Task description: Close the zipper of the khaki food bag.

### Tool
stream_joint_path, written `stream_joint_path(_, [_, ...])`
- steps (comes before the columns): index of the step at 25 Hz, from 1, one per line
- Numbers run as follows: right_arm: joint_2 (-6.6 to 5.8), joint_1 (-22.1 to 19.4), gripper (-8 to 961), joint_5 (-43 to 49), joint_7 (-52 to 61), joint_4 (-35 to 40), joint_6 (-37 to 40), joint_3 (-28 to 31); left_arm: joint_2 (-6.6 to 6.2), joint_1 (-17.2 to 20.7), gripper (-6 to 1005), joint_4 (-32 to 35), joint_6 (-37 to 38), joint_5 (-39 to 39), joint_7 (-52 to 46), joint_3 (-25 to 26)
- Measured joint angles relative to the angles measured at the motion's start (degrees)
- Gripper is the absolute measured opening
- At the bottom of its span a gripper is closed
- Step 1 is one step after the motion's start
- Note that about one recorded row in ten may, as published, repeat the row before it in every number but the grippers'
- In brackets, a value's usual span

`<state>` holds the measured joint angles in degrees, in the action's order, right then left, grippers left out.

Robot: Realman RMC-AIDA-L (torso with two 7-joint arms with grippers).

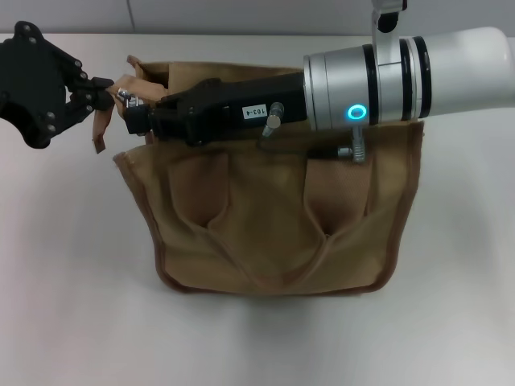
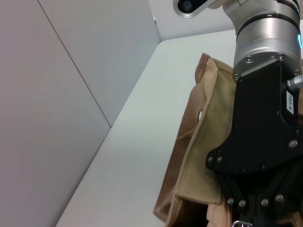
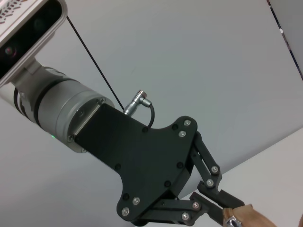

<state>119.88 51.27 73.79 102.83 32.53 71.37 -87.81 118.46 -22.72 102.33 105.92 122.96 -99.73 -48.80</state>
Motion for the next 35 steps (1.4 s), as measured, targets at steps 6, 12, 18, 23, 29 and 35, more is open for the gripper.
stream_joint_path(6, [0.0, -0.26, 19, 0.04, -0.39, 0.24, 0.02, 0.12, 0.02, 0.61, 40, -0.01, -0.02, -0.29, 0.36, -0.15])
stream_joint_path(12, [-0.07, -2.53, 4, 0.17, -0.52, 2.66, 0.9, 0.08, -0.01, 0.66, 40, -0.92, -1.02, -0.16, 0.59, 0.17])
stream_joint_path(18, [-0.38, -4.82, 4, 0.68, -0.55, 4.24, 2.25, 0.48, -0.14, 0.78, 40, -2.51, -2.13, -0.06, 0.91, 0.21])
stream_joint_path(23, [-0.54, -6.46, 4, 0.76, -0.87, 4.33, 3.01, 0.82, -0.14, 0.97, 40, -2.82, -2.34, 0.49, 1.35, 0.29])
stream_joint_path(29, [-0.77, -9.73, 5, 1.4, -1.59, 4.97, 5.14, 3.81, -0.12, 1.23, 38, -4.1, -3.09, 0.67, 1.38, 0.66])
stream_joint_path(35, [-0.79, -12.92, 5, 6.18, -1.7, 6.73, 8.1, 9.39, -0.22, 1.13, 36, -7.07, -3.98, 0.77, 1.24, 1.01])
